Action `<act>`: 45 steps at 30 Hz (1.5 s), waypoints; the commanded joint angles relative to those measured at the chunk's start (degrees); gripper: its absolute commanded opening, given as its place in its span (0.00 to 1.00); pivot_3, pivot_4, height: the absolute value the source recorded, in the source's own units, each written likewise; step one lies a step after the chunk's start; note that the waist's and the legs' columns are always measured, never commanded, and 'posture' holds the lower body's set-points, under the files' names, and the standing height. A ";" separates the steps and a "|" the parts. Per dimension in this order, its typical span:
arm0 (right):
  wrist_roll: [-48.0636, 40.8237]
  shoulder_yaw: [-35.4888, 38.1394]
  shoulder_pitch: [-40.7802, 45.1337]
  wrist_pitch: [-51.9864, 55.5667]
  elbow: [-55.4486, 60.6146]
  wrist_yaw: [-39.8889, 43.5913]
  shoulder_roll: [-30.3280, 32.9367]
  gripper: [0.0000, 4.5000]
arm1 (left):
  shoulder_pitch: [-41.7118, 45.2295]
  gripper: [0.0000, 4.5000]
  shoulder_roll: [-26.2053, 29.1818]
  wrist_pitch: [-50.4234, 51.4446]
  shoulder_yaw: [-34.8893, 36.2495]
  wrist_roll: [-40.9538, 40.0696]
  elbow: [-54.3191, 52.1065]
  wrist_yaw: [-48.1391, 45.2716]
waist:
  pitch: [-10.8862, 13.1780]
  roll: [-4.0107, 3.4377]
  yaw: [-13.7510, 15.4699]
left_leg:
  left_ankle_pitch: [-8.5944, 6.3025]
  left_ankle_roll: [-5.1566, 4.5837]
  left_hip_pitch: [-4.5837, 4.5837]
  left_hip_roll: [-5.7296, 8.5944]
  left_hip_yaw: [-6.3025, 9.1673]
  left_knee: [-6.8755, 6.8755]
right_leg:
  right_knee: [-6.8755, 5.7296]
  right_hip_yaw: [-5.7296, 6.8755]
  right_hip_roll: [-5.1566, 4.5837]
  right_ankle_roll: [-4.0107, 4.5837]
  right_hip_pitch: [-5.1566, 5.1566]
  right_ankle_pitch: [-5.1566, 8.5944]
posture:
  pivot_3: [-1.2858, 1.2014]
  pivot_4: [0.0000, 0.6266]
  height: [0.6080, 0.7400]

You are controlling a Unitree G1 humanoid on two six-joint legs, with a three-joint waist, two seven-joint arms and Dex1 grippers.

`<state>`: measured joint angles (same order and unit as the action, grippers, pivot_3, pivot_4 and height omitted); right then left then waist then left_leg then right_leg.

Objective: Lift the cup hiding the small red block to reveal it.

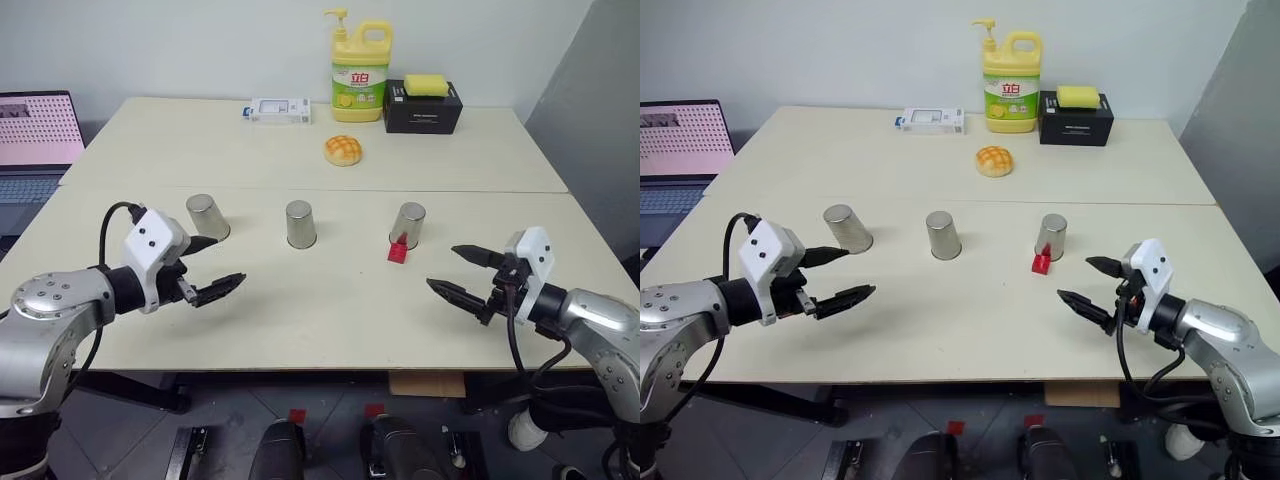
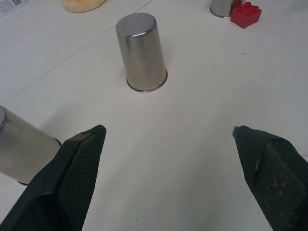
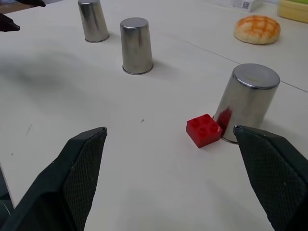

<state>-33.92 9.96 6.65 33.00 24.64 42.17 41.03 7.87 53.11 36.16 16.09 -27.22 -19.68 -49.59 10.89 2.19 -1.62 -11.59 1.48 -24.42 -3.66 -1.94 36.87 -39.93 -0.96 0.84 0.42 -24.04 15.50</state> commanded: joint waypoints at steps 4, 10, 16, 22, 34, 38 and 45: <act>-0.55 2.27 -1.03 -0.40 2.35 0.16 0.71 0.99 | -0.50 1.00 1.01 -0.85 0.53 -0.22 -1.21 -1.97 | 0.00 0.00 0.00 | 0.00 0.00 0.00 -0.01 0.00 0.00 | 0.00 0.01 0.00 0.00 0.00 0.00 | 0.52 0.24 1.00; -0.70 2.53 -1.02 -0.45 2.42 0.45 1.30 0.99 | 0.51 1.00 0.61 -0.93 -0.73 0.64 -0.86 -1.36 | 0.00 0.00 0.00 | 0.00 0.00 0.00 -0.01 0.00 0.01 | 0.00 0.01 0.00 0.00 0.01 0.00 | 0.52 0.24 1.00; -0.98 2.15 -0.47 -0.67 2.46 1.32 1.64 0.99 | 0.10 1.00 0.86 -0.86 -0.80 1.04 -1.17 -1.09 | 0.00 0.00 0.00 | 0.00 0.00 0.00 0.00 0.00 0.00 | 0.00 0.00 0.00 0.00 0.00 0.00 | 0.52 0.24 1.00; -1.81 2.90 -0.94 -0.12 3.18 1.96 2.29 0.99 | -0.41 1.00 0.81 -1.01 -0.86 0.95 -1.45 -1.38 | 0.00 0.00 0.00 | 0.00 0.00 0.00 0.00 0.00 0.00 | 0.00 0.00 0.00 0.00 0.00 0.00 | 0.52 0.24 1.00; -3.04 3.84 -1.29 2.02 5.85 1.19 2.75 0.99 | 0.31 1.00 0.75 -1.74 -2.68 1.82 -0.31 -1.94 | 0.00 0.00 0.00 | 0.00 0.00 0.00 0.00 0.01 0.00 | 0.00 0.01 0.00 0.00 0.01 0.00 | 0.52 0.24 1.00; -3.05 4.15 -1.50 2.26 5.73 1.56 2.99 0.99 | 0.17 1.00 0.96 -1.86 -2.38 1.84 -0.09 -2.37 | 0.00 0.00 0.01 | 0.00 0.00 0.00 0.00 0.00 0.01 | 0.00 0.00 0.00 0.00 0.01 0.00 | 0.52 0.24 1.00; -2.99 3.08 -0.18 2.14 4.74 1.89 2.56 0.99 | -0.02 1.00 1.13 -2.31 -2.24 2.40 0.33 -2.55 | 0.00 0.00 0.00 | 0.00 0.00 0.00 0.00 0.01 0.01 | -0.01 0.02 0.00 0.00 0.01 0.00 | 0.52 0.24 1.00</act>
<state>-36.27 12.18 5.48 35.60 28.63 43.80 43.27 7.44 53.47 34.77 13.05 -25.23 -18.60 -51.99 10.89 2.20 -1.62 -11.59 1.48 -24.41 -3.66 -1.93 36.88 -39.94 -0.95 0.84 0.42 -24.03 15.50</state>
